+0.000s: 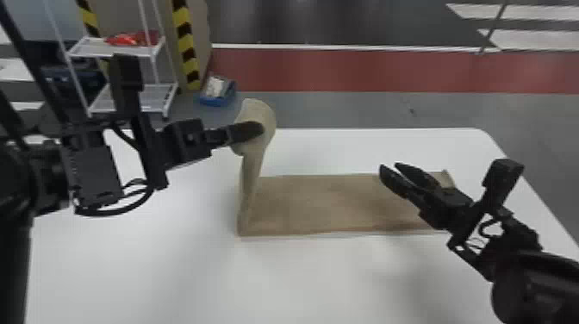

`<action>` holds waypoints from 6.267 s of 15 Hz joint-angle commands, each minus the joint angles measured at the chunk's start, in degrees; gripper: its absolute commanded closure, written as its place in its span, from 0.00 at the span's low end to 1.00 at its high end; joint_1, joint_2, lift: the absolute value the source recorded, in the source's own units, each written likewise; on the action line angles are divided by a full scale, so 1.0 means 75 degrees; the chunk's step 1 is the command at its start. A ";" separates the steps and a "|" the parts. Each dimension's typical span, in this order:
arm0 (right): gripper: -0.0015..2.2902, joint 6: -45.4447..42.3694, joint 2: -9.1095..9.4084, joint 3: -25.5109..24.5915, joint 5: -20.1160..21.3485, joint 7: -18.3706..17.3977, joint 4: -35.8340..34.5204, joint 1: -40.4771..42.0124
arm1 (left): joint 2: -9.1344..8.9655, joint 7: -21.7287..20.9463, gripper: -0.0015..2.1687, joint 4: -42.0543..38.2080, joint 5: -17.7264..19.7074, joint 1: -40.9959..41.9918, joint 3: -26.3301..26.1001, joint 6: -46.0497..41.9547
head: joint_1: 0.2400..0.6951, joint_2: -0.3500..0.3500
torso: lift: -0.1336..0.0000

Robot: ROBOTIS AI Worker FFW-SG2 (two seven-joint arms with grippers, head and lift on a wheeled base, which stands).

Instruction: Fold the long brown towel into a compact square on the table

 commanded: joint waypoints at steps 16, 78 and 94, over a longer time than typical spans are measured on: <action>0.03 -0.0869 -0.0947 -0.2145 -0.1171 0.0211 0.0572 0.0966 | -0.0858 0.0762 0.65 0.1417 -0.2820 0.0987 -0.4204 -0.5049 | 1.00 0.00 | 0.04; 0.66 0.2530 0.0060 0.0011 -0.0046 -0.2660 -0.3717 0.2865 | 0.1146 -0.0164 0.04 0.0937 -0.3980 0.1819 -0.3220 -0.6081 | 1.00 0.29 | 0.04; 0.17 0.2811 0.0096 -0.0012 0.0107 -0.3081 -0.3295 0.2548 | 0.1181 -0.0305 0.04 0.0984 -0.3851 0.1866 -0.3138 -0.6057 | 1.00 0.25 | 0.04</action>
